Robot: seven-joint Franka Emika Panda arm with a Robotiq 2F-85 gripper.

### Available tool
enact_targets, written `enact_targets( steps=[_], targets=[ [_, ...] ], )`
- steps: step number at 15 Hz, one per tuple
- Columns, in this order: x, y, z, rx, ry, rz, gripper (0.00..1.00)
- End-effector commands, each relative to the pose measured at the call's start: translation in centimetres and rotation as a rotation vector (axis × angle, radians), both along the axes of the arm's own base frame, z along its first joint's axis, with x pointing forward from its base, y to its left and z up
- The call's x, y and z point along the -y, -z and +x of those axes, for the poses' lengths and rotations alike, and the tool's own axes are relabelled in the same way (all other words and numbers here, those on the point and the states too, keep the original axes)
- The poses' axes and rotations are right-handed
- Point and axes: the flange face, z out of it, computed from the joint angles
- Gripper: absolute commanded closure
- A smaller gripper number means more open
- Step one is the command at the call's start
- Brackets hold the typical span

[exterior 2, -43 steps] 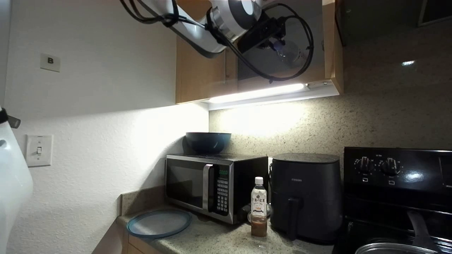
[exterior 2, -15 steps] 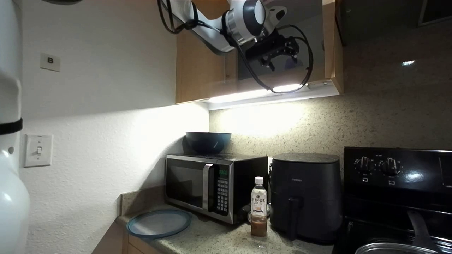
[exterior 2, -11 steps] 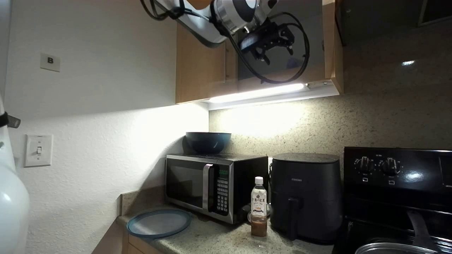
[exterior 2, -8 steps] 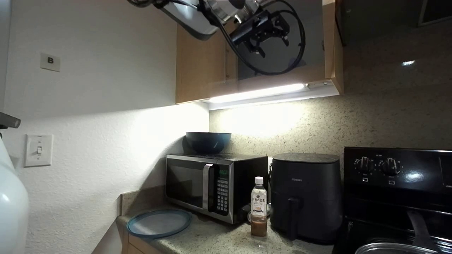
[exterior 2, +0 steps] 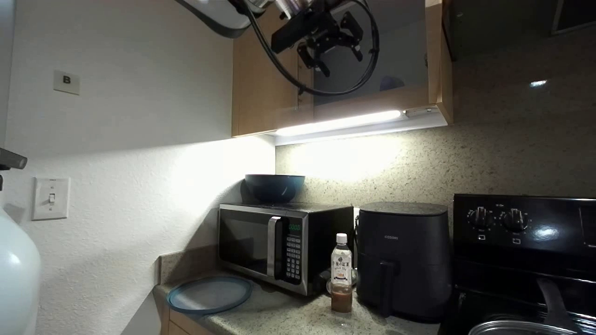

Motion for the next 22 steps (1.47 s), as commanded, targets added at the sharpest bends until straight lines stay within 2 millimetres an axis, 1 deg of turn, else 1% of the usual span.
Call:
enact_targets(
  steps=[1, 3, 5, 8, 11, 14, 18, 19, 20, 22],
  targets=[
    [-1.8, 4.4, -1.3, -0.131, -0.038, 0.044, 0.0],
    [-2.2, 6.9, -1.7, -0.201, -0.033, 0.058, 0.0],
    [-2.1, 9.8, -1.6, -0.279, -0.022, 0.081, 0.0],
    [-1.2, 14.2, -0.6, -0.359, -0.019, 0.107, 0.0],
    [-0.8, 17.6, 0.9, -0.407, -0.036, 0.105, 0.0],
    [-1.0, 19.6, 2.7, -0.429, -0.065, 0.1, 0.0],
    [-1.4, 21.4, 5.2, -0.456, -0.093, 0.071, 0.0],
    [-1.4, 21.5, 5.4, -0.468, -0.089, 0.068, 0.0],
    [-1.6, 21.5, 4.3, -0.46, -0.067, 0.089, 0.0],
    [-1.5, 21.8, 5.0, -0.469, -0.067, 0.09, 0.0]
  ],
)
